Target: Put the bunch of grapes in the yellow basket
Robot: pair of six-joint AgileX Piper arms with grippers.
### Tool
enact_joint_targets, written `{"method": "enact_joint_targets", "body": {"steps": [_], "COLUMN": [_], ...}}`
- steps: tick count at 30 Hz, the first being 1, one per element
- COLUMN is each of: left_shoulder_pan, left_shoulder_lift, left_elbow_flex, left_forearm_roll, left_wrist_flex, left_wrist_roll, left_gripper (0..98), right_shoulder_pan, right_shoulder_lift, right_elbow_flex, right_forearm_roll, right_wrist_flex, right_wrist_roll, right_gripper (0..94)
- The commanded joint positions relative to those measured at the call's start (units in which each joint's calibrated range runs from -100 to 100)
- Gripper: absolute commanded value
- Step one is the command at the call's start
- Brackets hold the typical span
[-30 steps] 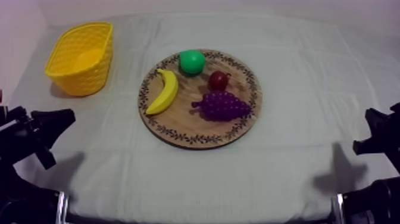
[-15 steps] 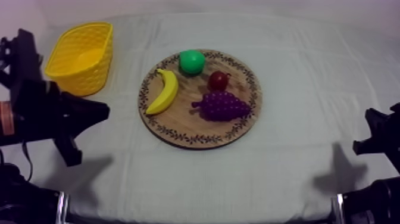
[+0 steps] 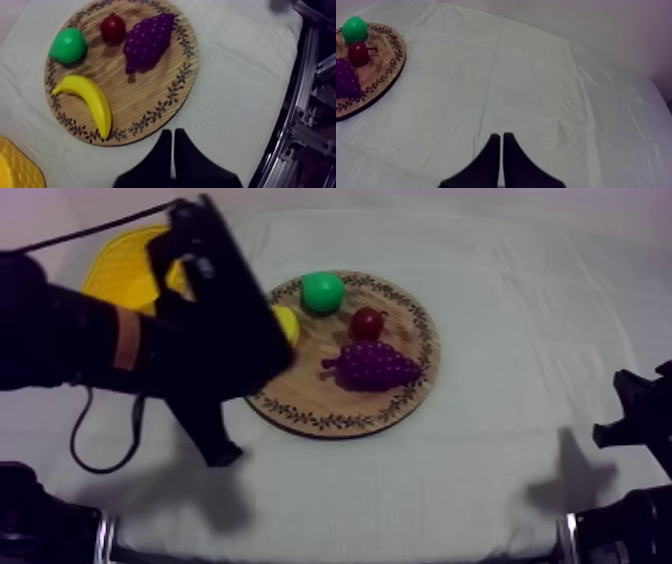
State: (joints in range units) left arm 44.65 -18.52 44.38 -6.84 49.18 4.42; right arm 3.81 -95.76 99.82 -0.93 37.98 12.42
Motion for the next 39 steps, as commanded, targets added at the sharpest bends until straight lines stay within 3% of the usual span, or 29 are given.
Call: {"method": "enact_joint_targets", "body": {"steps": [1, 7, 24, 39], "left_shoulder_pan": [0.53, 1.18, 1.63, -0.12], "left_shoulder_lift": [6.63, 15.25, 30.83, 39.83], "left_elbow_flex": [-9.40, -20.57, -46.74, -60.30], "left_forearm_roll": [0.10, 0.20, -2.55, -1.31], "left_wrist_flex": [4.10, 11.45, 33.38, 40.19], "left_wrist_roll": [-1.68, -5.03, -9.40, -12.96], "left_gripper": [0.0, 0.0, 0.0, 0.9], "right_shoulder_pan": [0.01, 0.01, 0.01, 0.01], "right_shoulder_lift": [0.00, 0.00, 0.00, 0.00], "right_elbow_flex": [-0.04, -0.04, -0.04, -0.04], "right_forearm_roll": [-0.02, -0.02, -0.02, -0.02], "right_wrist_flex": [0.00, 0.00, 0.00, 0.00], "right_wrist_roll": [0.01, 0.01, 0.01, 0.01], "right_gripper": [0.3, 0.3, 0.3, 0.3]}}
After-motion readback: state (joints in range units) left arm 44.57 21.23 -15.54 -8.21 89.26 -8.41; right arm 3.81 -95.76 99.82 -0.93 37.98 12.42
